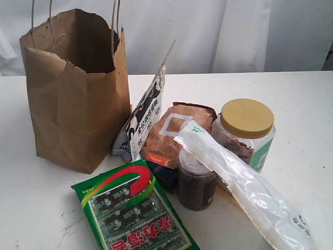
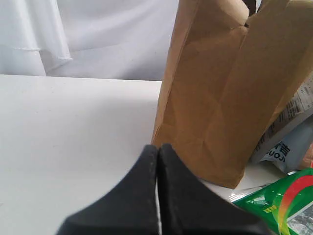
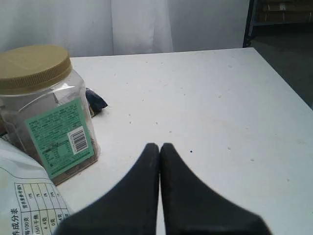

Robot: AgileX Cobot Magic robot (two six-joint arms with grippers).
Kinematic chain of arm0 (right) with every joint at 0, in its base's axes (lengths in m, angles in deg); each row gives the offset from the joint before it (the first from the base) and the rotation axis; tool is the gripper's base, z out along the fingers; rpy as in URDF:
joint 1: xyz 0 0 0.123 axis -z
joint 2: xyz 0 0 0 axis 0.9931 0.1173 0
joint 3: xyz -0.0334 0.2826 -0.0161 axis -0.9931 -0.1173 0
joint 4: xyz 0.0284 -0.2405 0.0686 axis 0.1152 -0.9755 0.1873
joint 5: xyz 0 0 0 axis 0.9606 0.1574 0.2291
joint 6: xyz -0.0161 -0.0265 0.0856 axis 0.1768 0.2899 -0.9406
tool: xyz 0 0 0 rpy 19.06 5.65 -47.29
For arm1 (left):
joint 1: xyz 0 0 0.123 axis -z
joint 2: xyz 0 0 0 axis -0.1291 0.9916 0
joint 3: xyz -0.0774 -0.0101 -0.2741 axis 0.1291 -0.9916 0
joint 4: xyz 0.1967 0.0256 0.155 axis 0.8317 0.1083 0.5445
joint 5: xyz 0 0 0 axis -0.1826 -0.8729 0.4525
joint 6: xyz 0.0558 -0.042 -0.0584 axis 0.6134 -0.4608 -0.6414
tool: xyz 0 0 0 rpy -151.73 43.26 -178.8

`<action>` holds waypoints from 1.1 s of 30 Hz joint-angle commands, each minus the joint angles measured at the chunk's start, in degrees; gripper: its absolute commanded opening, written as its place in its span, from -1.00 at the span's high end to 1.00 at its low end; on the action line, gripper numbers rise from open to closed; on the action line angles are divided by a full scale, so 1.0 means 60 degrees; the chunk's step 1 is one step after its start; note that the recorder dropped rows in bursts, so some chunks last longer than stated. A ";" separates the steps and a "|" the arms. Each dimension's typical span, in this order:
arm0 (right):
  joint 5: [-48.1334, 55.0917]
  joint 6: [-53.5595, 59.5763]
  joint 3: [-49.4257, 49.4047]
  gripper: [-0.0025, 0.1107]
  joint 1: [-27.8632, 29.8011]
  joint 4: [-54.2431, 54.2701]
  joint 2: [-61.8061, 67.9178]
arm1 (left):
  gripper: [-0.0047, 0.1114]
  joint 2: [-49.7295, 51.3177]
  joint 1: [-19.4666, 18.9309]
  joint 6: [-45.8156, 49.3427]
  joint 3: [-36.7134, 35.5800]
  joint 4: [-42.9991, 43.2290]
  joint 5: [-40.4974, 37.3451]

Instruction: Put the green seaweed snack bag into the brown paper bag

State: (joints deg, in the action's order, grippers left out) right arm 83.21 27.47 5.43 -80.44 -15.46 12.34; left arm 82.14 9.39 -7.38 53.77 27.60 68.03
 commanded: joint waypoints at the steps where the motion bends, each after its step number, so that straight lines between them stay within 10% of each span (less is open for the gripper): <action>1: -0.0162 -0.0015 -0.0035 0.96 0.0050 0.0024 -0.0072 | 0.92 -0.0040 0.0037 -0.0004 0.0024 0.0015 0.0055; 16: -0.0162 -0.0015 -0.0035 0.96 0.0050 0.0024 -0.0072 | 0.92 -0.0040 0.0037 -0.2360 0.0024 0.0367 0.4976; 27: -0.0162 -0.0015 -0.0035 0.96 0.0050 0.0024 -0.0072 | 0.92 -0.0040 0.0037 -0.8135 0.0024 0.0183 0.5800; 33: -0.0162 -0.0015 -0.0035 0.96 0.0050 0.0024 -0.0072 | 0.92 0.2121 0.0054 -0.8215 0.2816 0.0841 0.0382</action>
State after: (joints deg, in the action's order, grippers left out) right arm 83.21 27.47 5.43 -80.44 -15.46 12.34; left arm 88.04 9.39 -59.11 62.90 30.74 82.39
